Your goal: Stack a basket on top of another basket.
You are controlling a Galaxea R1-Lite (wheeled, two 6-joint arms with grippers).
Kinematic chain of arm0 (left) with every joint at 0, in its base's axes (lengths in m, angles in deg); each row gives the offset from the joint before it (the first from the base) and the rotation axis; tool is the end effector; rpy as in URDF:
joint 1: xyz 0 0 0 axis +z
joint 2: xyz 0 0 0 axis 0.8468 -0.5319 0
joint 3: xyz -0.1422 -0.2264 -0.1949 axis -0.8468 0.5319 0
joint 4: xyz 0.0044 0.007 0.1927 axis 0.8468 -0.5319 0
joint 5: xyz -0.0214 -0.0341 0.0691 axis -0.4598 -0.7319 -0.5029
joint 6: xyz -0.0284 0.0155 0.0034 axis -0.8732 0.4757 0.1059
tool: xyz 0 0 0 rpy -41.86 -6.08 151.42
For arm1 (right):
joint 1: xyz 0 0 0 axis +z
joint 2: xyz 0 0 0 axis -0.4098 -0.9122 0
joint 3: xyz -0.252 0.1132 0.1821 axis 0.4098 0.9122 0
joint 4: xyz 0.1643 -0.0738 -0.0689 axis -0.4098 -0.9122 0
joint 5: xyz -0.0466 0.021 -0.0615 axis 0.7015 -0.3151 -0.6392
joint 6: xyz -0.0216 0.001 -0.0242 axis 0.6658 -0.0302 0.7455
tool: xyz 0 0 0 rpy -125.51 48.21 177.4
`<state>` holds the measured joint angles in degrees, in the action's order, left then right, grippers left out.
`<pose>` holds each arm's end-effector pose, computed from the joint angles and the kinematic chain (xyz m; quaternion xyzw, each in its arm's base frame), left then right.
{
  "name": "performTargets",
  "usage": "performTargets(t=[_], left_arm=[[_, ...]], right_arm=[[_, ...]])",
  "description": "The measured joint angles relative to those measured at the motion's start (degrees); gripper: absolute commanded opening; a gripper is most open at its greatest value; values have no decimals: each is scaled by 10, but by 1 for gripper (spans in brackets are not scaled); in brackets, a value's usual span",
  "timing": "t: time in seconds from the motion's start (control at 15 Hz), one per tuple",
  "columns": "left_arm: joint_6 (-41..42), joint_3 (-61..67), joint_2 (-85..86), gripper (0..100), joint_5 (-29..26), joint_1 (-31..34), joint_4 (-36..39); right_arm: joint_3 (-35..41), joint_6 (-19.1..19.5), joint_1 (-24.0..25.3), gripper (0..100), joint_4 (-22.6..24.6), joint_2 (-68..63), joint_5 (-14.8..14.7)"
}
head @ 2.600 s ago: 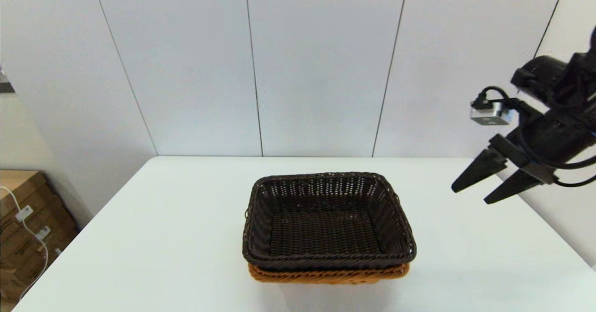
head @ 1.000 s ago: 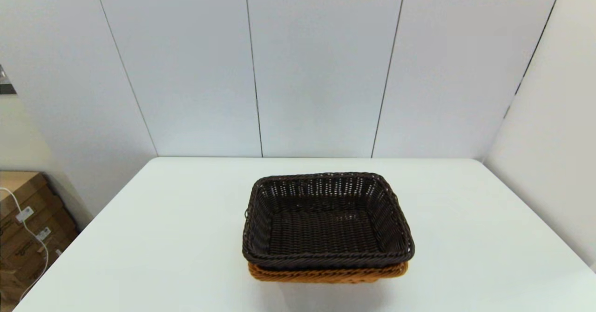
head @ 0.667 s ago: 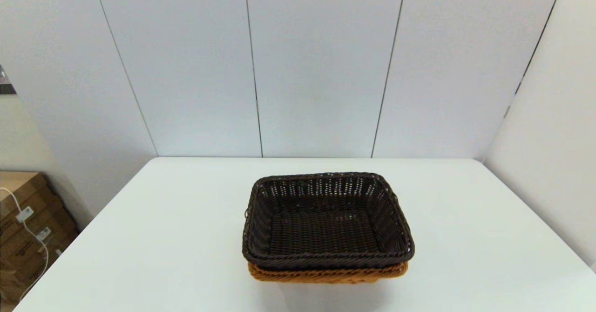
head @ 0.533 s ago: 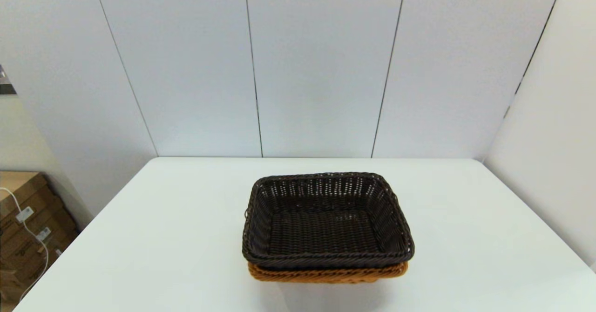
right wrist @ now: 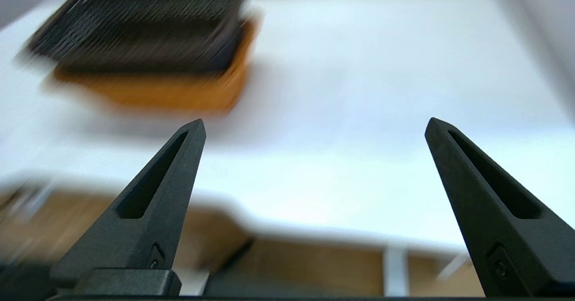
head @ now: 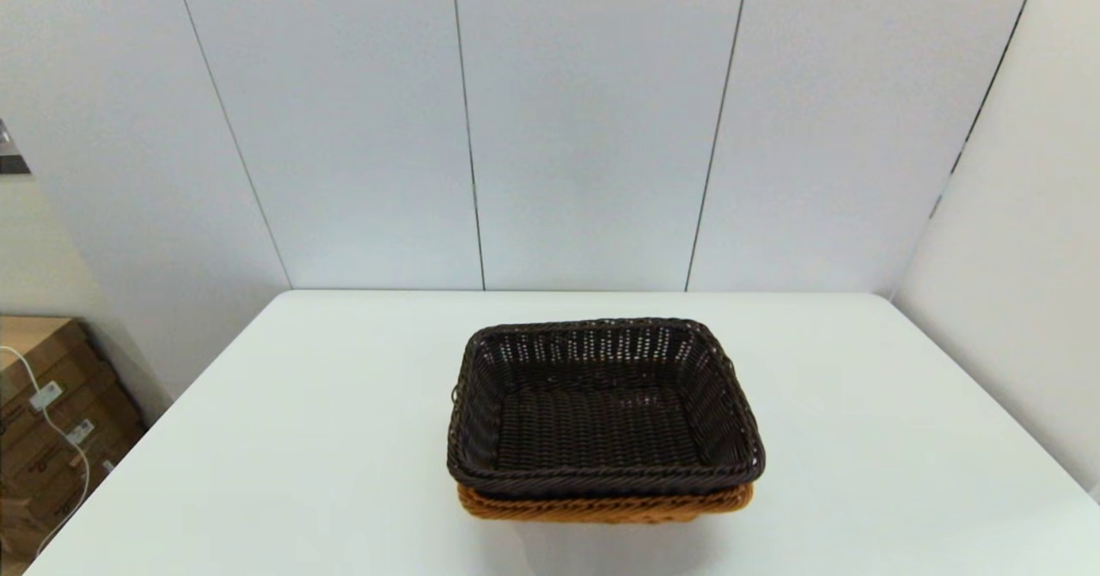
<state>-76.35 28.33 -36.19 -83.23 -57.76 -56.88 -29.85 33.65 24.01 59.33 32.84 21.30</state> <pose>-0.0409 -0.0002 0.0737 0.0189 0.0105 -0.0016 0.9998 -0.0758 0.0043 0.1166 0.0425 0.0694 0.0576 0.9950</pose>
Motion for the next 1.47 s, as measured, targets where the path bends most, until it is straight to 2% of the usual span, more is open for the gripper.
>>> performTargets(t=[0.13,0.27,0.33,0.4,0.53,0.73,1.47], left_arm=[[0,0,0,100,0,0,0],[0,0,0,100,0,0,0],[0,0,0,100,0,0,0],[0,0,0,100,0,0,0],[0,0,0,100,0,0,0],[0,0,0,100,0,0,0],[-1,1,0,100,0,0,2]], right_arm=[[65,9,0,100,92,4,-35],[128,28,0,100,177,5,-52],[145,37,0,100,207,5,-55],[155,39,0,100,217,5,-55],[162,44,0,100,219,5,-59],[174,79,0,100,220,5,-68],[178,69,0,100,219,5,-70]])
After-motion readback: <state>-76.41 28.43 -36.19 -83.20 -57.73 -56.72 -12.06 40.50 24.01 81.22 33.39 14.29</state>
